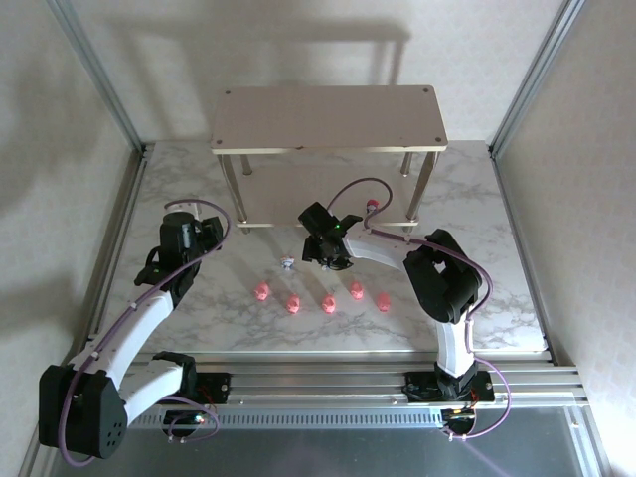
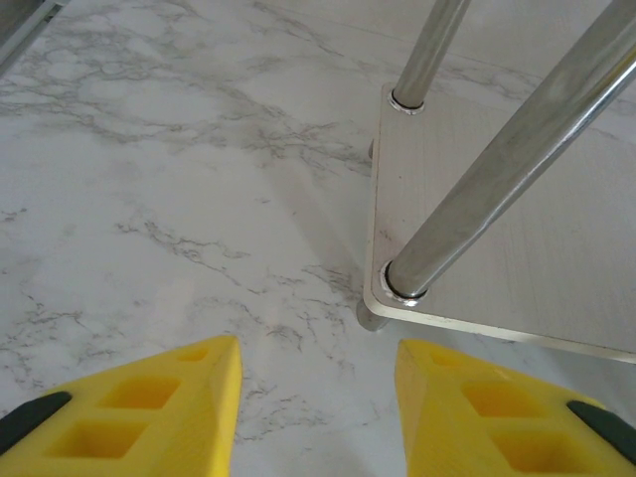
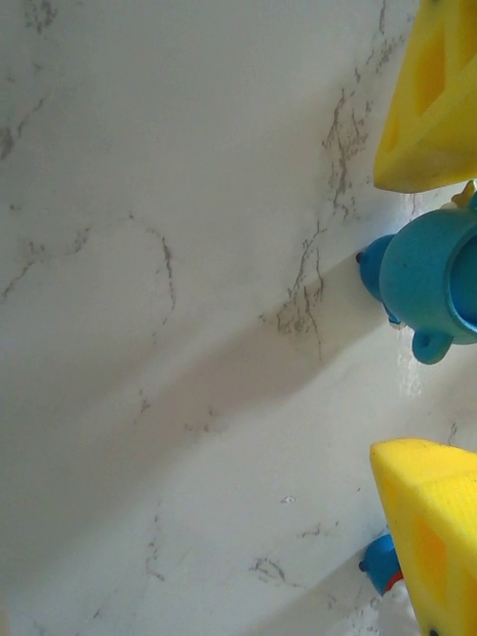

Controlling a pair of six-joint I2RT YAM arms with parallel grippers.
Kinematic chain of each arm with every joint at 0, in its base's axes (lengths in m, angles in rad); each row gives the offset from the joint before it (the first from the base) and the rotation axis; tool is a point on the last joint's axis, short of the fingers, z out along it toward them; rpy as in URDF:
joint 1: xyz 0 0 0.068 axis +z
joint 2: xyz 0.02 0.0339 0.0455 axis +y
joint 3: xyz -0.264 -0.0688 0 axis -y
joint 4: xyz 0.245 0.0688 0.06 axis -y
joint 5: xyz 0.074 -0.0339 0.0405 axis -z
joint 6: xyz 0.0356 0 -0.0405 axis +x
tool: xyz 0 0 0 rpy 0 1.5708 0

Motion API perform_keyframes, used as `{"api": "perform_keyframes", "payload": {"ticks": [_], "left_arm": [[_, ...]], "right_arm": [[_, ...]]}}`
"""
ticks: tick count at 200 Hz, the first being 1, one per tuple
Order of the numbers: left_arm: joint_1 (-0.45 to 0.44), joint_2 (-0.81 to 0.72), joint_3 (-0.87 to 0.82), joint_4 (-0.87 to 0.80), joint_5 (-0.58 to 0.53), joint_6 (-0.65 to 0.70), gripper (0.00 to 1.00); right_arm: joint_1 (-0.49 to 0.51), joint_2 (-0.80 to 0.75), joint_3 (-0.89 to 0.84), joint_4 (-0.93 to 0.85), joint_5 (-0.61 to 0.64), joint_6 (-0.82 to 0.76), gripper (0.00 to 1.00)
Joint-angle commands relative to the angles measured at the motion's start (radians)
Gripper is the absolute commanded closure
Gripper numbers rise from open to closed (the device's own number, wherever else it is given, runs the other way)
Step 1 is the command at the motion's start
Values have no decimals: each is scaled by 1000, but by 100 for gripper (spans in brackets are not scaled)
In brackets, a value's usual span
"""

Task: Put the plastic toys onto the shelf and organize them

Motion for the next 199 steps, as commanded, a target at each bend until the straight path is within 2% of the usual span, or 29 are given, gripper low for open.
{"api": "perform_keyframes", "payload": {"ticks": [1, 33, 46, 91, 147, 199], "left_arm": [[11, -11, -13, 25, 19, 0, 55], [5, -10, -17, 37, 66, -10, 54], [-17, -10, -15, 25, 50, -14, 53], [-170, -16, -17, -8, -15, -88, 50], [-399, 83, -44, -12, -117, -244, 49], [-500, 262, 16, -10, -138, -340, 47]], "right_arm": [[-9, 1, 22, -10, 34, -18, 32], [-15, -35, 13, -21, 55, -52, 26], [-16, -64, 5, -14, 61, -82, 24], [-19, -157, -8, -17, 77, -169, 23], [-21, -264, -14, -129, 143, -255, 20], [-51, -401, -58, -186, 157, -316, 18]]}}
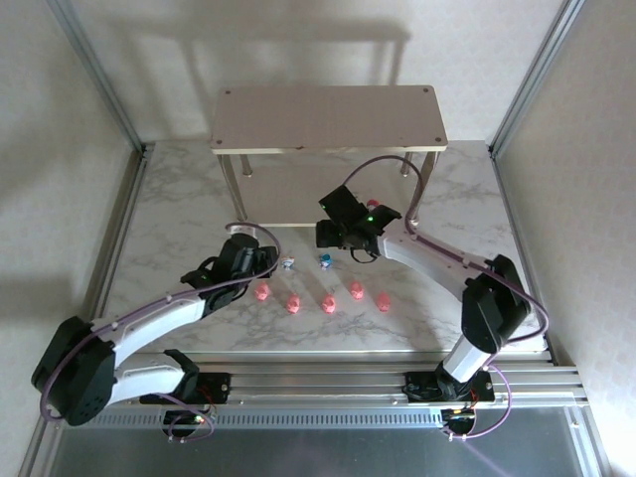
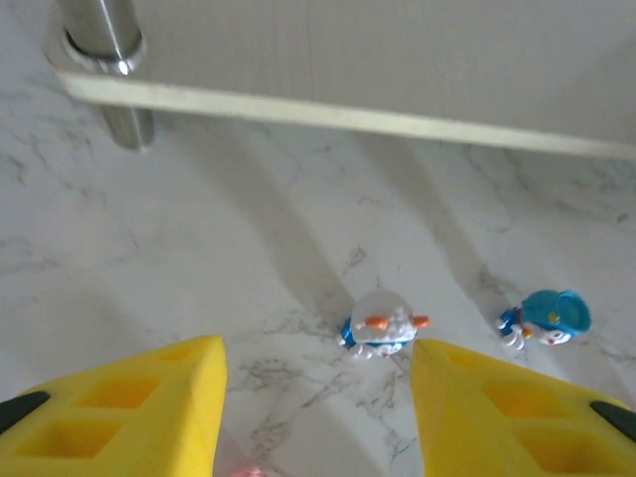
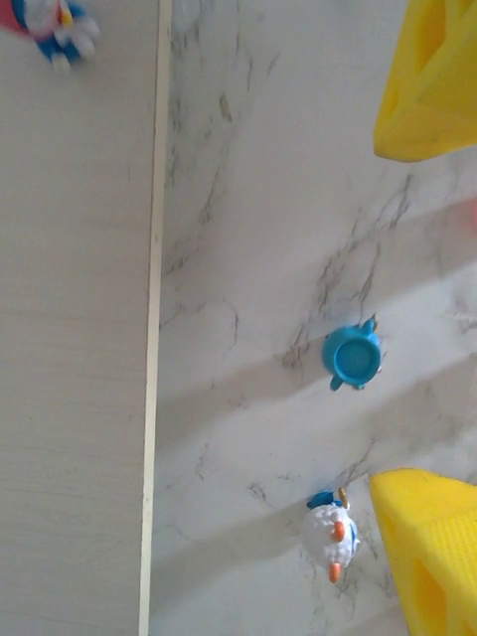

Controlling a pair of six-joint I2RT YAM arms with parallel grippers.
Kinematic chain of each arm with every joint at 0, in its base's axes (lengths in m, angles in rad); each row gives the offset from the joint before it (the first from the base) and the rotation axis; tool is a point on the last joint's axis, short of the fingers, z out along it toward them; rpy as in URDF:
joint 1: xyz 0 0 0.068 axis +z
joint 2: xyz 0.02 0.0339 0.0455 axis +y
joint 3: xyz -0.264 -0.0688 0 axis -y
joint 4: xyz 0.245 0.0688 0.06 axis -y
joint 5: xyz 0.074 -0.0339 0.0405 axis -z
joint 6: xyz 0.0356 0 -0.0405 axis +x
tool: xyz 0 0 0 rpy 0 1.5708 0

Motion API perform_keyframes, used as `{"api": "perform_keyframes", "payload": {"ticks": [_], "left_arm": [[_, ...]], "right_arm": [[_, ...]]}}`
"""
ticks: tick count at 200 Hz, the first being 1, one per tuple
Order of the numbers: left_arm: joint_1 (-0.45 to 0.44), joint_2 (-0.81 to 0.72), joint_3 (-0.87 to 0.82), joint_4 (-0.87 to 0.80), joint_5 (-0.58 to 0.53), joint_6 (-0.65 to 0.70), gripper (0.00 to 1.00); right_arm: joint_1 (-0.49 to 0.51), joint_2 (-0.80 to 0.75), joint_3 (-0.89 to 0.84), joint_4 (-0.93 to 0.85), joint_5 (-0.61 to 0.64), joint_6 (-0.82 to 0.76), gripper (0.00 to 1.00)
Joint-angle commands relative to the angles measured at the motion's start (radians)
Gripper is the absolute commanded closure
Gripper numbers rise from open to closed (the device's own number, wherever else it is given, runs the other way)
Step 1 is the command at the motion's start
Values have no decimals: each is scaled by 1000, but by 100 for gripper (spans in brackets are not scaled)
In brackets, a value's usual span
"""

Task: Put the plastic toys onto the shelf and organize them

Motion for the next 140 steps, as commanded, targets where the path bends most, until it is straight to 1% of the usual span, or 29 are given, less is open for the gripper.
{"api": "perform_keyframes", "payload": {"ticks": [1, 20, 39, 52, 56, 79, 140], "left_arm": [[-38, 83, 52, -12, -45, -72, 47], [-54, 172, 114, -48, -45, -86, 47], [-62, 238, 156, -67, -22, -95, 46], [-66, 266, 179, -78, -9, -104, 46], [-67, 274, 186, -84, -6, -106, 45], [-71, 312, 219, -117, 1, -112, 45], [-73, 424, 333, -205, -14, -83, 47]], "right_arm": [[-21, -67, -21, -57, 28, -51, 18], [-24, -94, -32, -60, 11, -63, 18], [-24, -119, -46, -55, 2, -77, 18], [-24, -135, -62, -44, -4, -84, 17], [-49, -140, -68, -41, -6, -85, 17], [-68, -164, -103, -18, -23, -89, 17], [-130, -226, -185, 36, -68, -87, 17]]}}
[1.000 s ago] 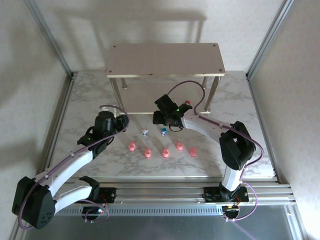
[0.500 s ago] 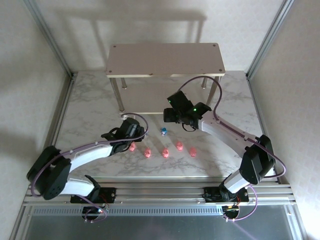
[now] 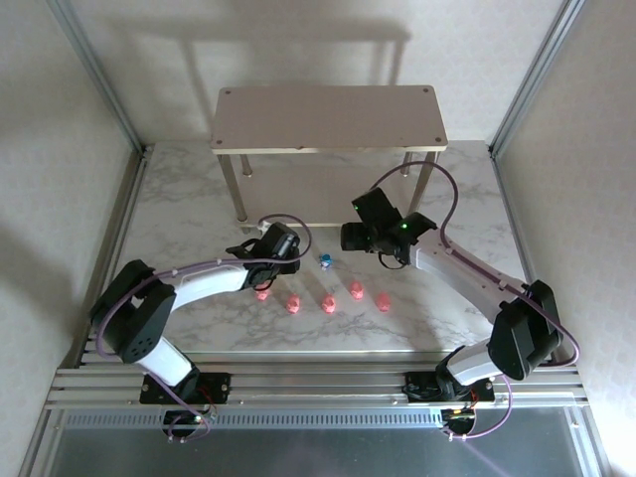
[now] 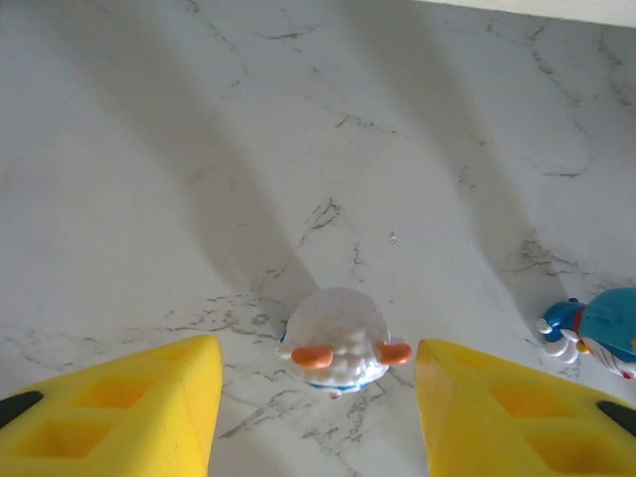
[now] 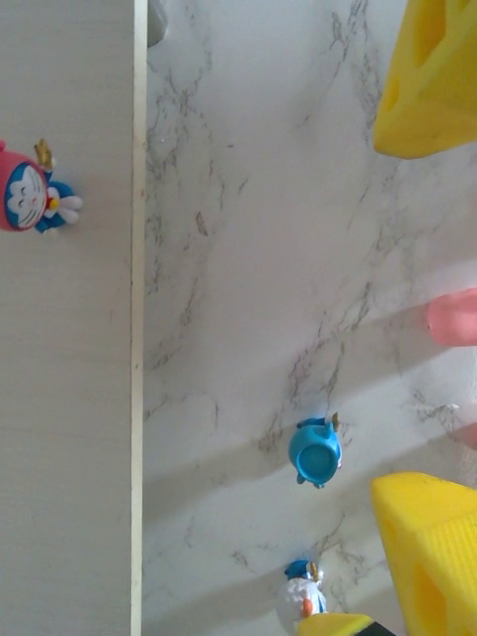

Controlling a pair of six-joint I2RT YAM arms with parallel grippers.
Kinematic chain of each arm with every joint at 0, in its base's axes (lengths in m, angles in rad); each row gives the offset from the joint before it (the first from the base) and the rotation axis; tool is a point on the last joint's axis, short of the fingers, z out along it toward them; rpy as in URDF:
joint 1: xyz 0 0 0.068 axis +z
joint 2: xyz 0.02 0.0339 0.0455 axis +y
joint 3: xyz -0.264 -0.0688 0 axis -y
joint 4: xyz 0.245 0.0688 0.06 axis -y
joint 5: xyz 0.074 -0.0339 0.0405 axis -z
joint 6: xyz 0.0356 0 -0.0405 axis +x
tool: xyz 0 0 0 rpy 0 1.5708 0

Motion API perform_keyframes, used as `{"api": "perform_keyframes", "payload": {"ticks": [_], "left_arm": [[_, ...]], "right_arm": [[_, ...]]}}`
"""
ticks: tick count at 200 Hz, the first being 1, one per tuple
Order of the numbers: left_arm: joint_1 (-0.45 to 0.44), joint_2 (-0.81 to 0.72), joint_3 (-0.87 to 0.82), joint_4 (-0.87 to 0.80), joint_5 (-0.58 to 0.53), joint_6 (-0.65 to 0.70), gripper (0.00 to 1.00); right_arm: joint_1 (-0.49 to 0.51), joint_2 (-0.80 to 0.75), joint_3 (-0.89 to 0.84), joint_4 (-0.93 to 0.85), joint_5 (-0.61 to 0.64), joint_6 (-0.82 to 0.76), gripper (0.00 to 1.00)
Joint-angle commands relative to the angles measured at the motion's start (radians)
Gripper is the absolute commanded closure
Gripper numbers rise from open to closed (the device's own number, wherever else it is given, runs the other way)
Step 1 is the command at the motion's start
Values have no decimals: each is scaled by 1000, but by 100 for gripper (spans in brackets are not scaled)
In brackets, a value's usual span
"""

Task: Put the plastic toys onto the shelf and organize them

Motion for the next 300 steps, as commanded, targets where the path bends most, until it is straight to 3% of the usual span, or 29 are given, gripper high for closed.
{"api": "perform_keyframes", "payload": {"ticks": [1, 194, 262, 300], "left_arm": [[-9, 37, 64, -72, -8, 9, 47], [-19, 178, 202, -217, -66, 70, 51], [-18, 191, 218, -210, -42, 107, 67], [-17, 195, 213, -214, -48, 102, 64]], "right_arm": [[-24, -46, -26, 36, -24, -13, 17], [-133, -60, -82, 103, -103, -25, 17], [-153, -56, -90, 106, -102, -26, 17], [-161, -60, -98, 109, -105, -25, 17]]}}
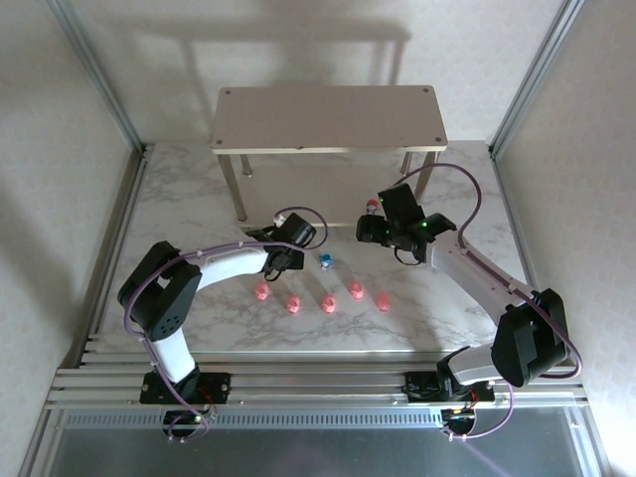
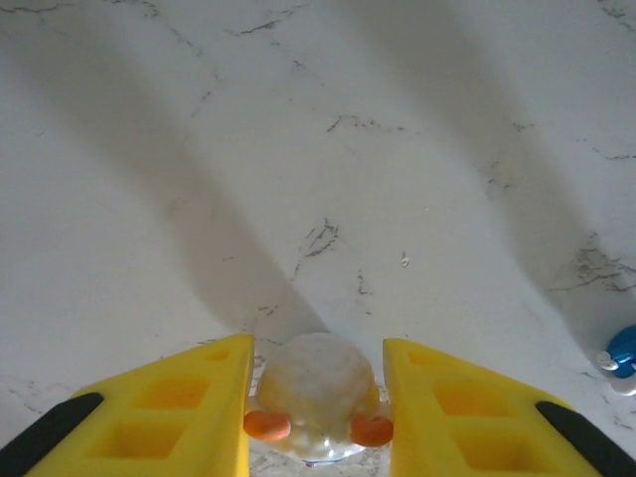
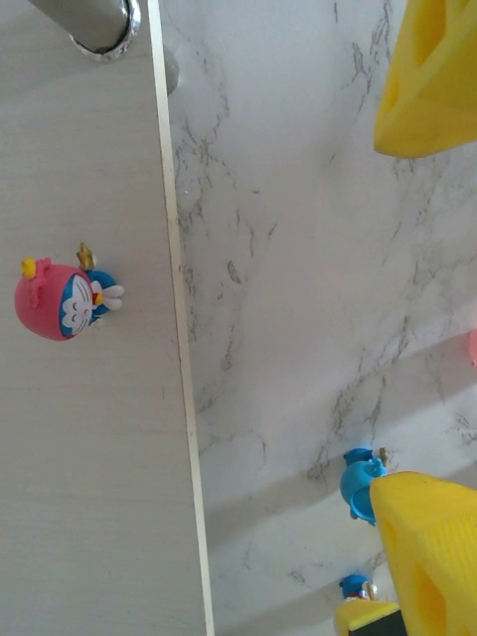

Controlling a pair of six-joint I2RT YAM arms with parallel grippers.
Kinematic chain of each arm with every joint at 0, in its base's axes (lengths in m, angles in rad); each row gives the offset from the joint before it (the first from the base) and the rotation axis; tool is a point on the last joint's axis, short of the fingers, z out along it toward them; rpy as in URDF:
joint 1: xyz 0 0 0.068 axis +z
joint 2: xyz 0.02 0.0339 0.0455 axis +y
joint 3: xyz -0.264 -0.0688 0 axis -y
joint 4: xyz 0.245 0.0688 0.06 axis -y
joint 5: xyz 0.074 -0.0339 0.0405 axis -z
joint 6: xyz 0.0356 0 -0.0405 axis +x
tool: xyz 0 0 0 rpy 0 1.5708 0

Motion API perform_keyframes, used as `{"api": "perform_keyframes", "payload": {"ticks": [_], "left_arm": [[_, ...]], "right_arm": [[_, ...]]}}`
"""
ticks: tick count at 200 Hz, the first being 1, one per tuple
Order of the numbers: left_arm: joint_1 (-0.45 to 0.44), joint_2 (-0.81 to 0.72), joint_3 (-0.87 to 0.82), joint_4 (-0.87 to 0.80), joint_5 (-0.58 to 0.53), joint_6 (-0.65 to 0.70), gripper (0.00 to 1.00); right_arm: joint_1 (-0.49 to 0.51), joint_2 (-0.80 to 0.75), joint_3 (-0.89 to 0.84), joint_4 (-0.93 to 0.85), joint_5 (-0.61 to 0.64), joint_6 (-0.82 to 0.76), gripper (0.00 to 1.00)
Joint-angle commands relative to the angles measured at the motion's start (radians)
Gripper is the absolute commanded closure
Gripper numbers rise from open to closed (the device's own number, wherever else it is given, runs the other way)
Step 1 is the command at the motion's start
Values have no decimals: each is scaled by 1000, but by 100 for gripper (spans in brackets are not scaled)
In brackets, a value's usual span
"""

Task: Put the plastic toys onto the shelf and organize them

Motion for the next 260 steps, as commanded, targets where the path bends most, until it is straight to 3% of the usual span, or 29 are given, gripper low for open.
{"api": "perform_keyframes", "payload": {"ticks": [1, 118, 260], "left_arm": [[-5, 26, 11, -28, -10, 8, 63], [-13, -13, 21, -33, -19, 8, 51], [-22, -29, -27, -43, 29, -21, 53]], "right_arm": [[-10, -17, -21, 17, -15, -9, 17], [-15, -24, -28, 23, -26, -4, 17], [-17, -43, -50, 25, -27, 1, 17]]}}
